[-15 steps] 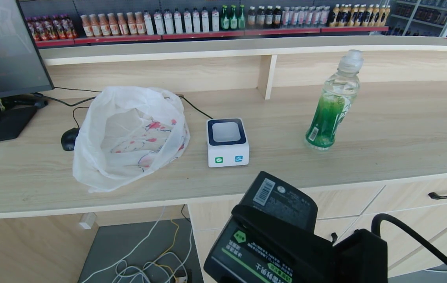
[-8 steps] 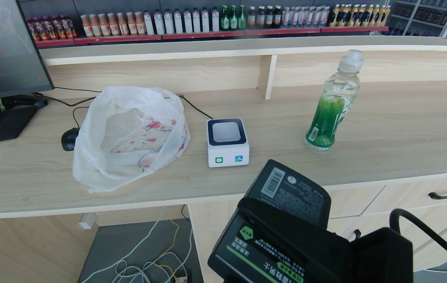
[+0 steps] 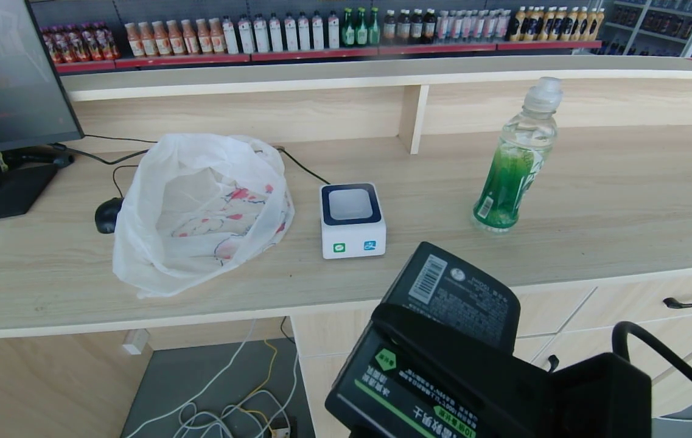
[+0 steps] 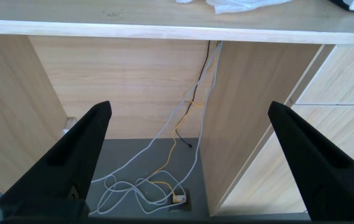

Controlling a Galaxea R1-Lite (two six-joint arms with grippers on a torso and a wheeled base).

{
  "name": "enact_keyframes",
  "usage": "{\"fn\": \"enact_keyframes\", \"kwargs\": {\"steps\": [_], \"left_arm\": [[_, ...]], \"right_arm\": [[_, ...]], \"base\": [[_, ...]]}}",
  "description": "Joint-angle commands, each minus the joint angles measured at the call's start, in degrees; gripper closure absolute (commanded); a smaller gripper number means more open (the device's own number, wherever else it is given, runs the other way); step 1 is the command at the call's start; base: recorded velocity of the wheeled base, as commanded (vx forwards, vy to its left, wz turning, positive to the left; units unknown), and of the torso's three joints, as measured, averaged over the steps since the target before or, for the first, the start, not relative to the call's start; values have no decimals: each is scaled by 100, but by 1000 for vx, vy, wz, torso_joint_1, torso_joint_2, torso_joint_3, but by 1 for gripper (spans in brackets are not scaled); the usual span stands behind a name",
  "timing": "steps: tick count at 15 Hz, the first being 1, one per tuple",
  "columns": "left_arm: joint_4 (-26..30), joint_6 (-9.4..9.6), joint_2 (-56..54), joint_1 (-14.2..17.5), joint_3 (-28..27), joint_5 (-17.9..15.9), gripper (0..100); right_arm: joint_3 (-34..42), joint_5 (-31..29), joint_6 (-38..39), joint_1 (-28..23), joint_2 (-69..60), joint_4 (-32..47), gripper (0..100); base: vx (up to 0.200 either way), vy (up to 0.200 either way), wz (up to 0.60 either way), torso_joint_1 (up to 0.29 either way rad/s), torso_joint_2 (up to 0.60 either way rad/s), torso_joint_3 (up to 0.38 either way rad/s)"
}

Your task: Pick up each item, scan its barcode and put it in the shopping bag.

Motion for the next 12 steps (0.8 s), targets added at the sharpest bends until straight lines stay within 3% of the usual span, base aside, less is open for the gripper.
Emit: {"fn": "enact_keyframes", "kwargs": {"steps": [1, 6, 8, 12], "left_arm": [[0, -5, -2, 4, 0, -1, 0], [0, 4, -2, 4, 0, -1, 0], [0, -5, -2, 4, 0, -1, 0], [0, -5, -2, 4, 0, -1, 0]], "right_arm": [[-17, 1, -198, 50, -34, -6, 100], [27, 1, 57, 50, -51, -6, 100], [115, -8, 822, 24, -7, -6, 100], [335, -61, 3072, -73, 283, -6, 100]], "base": [[0, 0, 0, 0, 0, 0], [0, 0, 0, 0, 0, 0], [0, 0, 0, 0, 0, 0], [0, 0, 0, 0, 0, 0]]}}
